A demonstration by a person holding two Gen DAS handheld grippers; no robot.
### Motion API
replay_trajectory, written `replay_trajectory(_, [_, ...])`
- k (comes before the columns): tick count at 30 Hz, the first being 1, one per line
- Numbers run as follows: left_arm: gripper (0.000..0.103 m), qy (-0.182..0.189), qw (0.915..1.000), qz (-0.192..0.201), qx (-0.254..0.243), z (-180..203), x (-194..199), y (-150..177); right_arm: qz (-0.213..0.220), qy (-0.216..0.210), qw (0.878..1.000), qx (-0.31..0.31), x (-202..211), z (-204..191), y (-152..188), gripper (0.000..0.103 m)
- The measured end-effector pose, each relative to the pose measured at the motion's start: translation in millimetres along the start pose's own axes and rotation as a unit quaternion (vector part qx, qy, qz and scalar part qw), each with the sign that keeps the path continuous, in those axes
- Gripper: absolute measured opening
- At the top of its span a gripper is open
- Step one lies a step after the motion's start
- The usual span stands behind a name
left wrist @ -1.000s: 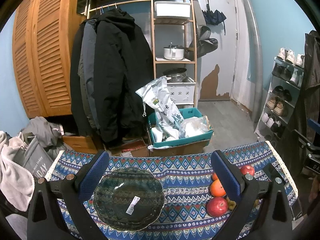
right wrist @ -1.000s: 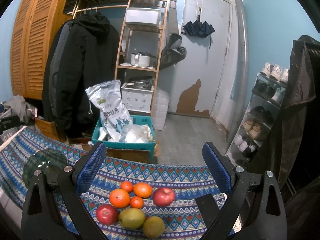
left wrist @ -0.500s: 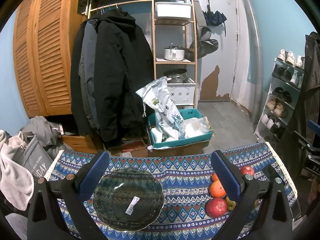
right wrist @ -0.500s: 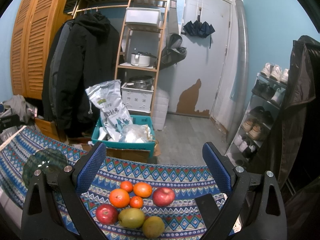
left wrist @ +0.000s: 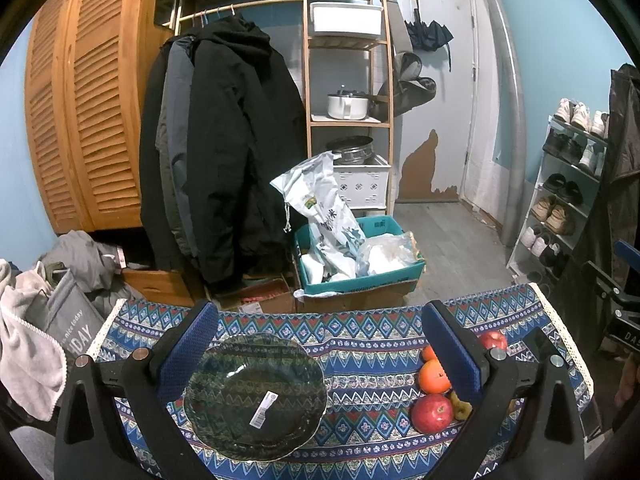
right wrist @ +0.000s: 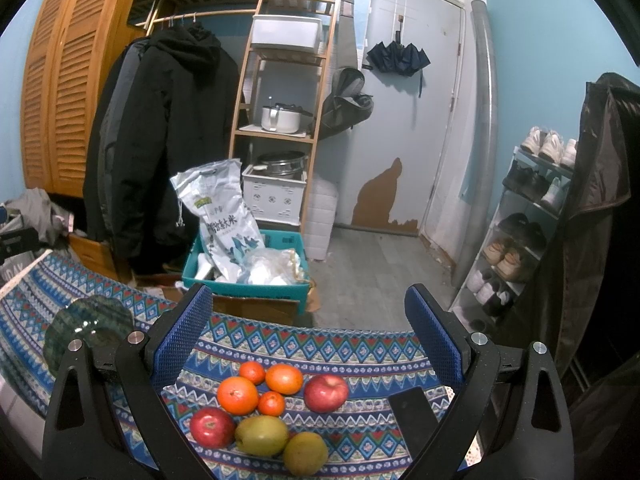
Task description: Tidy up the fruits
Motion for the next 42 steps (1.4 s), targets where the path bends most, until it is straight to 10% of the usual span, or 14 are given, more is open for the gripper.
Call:
replay_trajectory(28, [0.103, 0.013, 0.9999, -0.005, -0.003, 4.6, -6.2, 4.1, -0.017, -0.002, 1.000, -0.003, -5.1, 1.8, 4.3, 0.095])
replay_trajectory(42, [0.103, 0.051, 0.9947, -0.085, -0.030, 32.7, -56.2, 45.5, -0.115, 0.000, 0.993, -0.026, -51.0, 19.0, 52.3, 0.095])
Point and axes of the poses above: each gripper's, at about its wrist camera, not at the fingertips, and x roughly against the way its jaws point, z to its right, y to its underside, the point moved 3 cm from there along -x, roughly the way its jaws point, and after that the axes turned 2 degrees about z, right-handed, at the moved point
